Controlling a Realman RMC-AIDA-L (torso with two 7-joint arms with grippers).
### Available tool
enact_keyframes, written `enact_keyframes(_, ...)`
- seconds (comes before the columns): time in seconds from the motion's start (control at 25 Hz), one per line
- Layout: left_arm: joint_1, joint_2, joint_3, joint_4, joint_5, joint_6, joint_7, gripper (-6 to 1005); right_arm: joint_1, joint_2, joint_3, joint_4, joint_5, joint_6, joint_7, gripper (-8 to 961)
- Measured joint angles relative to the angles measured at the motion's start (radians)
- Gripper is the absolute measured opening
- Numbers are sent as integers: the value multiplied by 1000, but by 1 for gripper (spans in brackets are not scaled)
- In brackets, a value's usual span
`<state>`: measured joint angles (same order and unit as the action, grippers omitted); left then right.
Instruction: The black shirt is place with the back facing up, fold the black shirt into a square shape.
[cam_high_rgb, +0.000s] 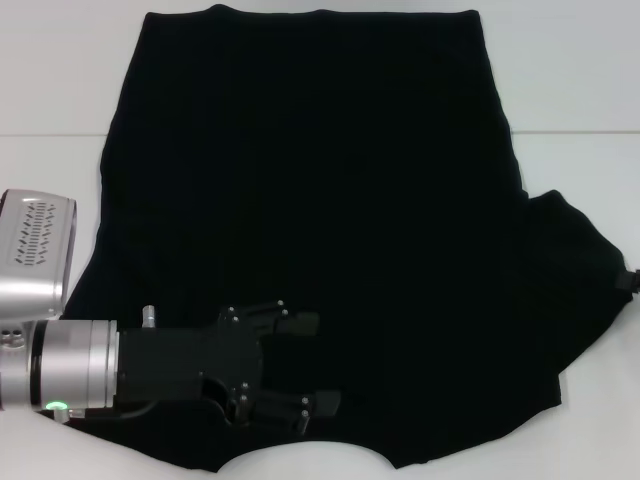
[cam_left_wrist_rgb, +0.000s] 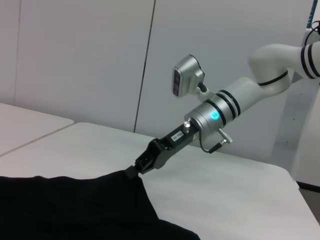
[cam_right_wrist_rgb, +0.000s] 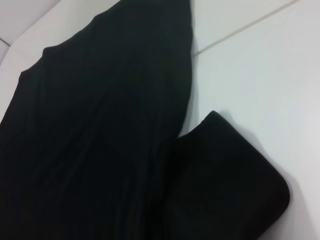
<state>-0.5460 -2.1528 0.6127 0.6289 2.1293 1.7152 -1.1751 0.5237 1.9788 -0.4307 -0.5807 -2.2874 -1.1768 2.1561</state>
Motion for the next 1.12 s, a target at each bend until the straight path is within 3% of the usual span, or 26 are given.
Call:
enact_keyframes(0.52, -5, 1, 5, 0, 8, 3, -7, 948, -45, -2, 52, -1, 16, -3, -52, 4)
enact_keyframes(1.12, -11, -1, 5, 0, 9, -6, -8, 949, 9, 2, 46, 10, 16, 74, -83, 3)
